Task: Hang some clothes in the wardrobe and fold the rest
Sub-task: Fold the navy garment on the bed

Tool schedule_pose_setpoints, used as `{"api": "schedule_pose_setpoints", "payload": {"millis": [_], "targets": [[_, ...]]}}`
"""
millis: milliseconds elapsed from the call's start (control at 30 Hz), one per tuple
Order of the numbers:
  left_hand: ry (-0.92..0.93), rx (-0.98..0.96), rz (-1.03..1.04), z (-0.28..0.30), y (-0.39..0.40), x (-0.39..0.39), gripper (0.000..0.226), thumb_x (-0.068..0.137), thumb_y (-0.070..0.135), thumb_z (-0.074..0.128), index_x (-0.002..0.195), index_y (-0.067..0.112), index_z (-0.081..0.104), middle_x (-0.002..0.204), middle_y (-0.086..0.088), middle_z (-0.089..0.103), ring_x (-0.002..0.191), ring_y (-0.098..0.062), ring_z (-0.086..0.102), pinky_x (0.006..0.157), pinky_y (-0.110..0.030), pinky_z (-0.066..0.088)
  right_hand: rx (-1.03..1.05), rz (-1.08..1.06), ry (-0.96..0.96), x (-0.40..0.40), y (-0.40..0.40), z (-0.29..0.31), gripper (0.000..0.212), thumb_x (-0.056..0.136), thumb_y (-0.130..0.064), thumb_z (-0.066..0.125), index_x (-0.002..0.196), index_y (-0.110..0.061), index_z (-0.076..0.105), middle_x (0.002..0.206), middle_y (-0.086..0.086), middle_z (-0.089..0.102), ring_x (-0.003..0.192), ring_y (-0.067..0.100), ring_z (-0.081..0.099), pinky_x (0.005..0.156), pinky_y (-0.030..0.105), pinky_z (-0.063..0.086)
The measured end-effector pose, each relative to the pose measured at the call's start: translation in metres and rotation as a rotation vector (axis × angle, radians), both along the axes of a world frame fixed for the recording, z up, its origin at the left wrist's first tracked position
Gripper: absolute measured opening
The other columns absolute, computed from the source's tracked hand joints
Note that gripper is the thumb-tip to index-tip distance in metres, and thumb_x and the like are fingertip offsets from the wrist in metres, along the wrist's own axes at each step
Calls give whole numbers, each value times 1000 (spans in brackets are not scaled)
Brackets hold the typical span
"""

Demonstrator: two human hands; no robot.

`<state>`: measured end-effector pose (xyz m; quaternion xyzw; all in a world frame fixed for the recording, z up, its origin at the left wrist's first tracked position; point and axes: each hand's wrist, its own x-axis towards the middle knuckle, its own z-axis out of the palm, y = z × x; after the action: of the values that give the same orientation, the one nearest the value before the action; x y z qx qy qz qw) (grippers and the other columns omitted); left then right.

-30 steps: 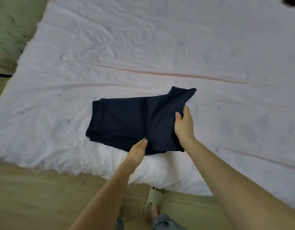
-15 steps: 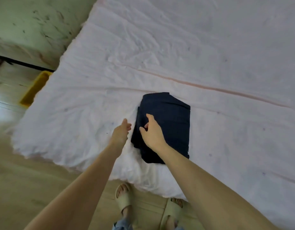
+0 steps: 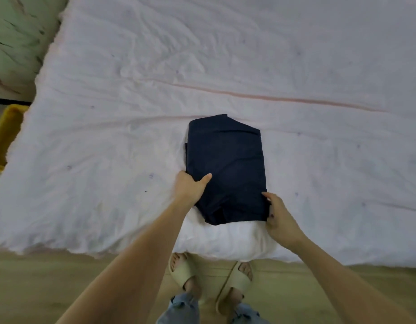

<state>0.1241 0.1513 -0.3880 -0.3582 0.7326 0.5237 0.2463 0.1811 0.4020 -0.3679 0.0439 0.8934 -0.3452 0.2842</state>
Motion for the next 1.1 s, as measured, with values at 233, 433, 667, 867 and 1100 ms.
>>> {"api": "schedule_pose_setpoints", "payload": {"millis": [233, 433, 667, 867, 1100], "targets": [[25, -182, -39, -18, 1, 1, 48, 98, 46, 41, 117, 3, 47, 106, -6, 55, 94, -25, 54, 81, -37, 45, -86, -283, 209, 2, -20, -14, 35, 71, 13, 60, 93, -13, 52, 105, -3, 43, 84, 2, 49, 73, 11, 41], [-69, -75, 65, 14, 11, -7, 43, 101, 35, 40, 119, -3, 50, 106, -13, 58, 90, -27, 53, 73, -34, 43, -313, -644, 304, -11, -23, 30, 23, 79, 6, 59, 89, -13, 51, 95, 0, 56, 86, 11, 54, 66, 14, 47], [-186, 315, 342, 124, 39, -20, 12, 101, 9, 38, 108, 6, 47, 80, -7, 51, 66, -20, 51, 47, -30, 50, -222, -627, 318, -41, 8, 119, 40, 78, -4, 68, 62, -16, 33, 60, -4, 34, 55, 12, 29, 48, 16, 25], [-167, 416, 383, 230, 63, -31, 24, 95, 26, 59, 112, 10, 52, 93, -10, 61, 89, -27, 65, 64, -33, 52, -207, -597, 289, -38, 38, 197, 28, 83, -4, 63, 71, -15, 40, 63, 1, 41, 55, 16, 39, 50, 31, 36], [51, 398, 338, 304, 76, -38, 49, 90, 16, 66, 131, -3, 46, 125, -20, 57, 96, -34, 60, 81, -43, 50, -455, -456, 233, -25, 67, 270, 30, 77, 14, 51, 68, -12, 39, 70, 8, 40, 65, 18, 38, 57, 29, 39]]}}
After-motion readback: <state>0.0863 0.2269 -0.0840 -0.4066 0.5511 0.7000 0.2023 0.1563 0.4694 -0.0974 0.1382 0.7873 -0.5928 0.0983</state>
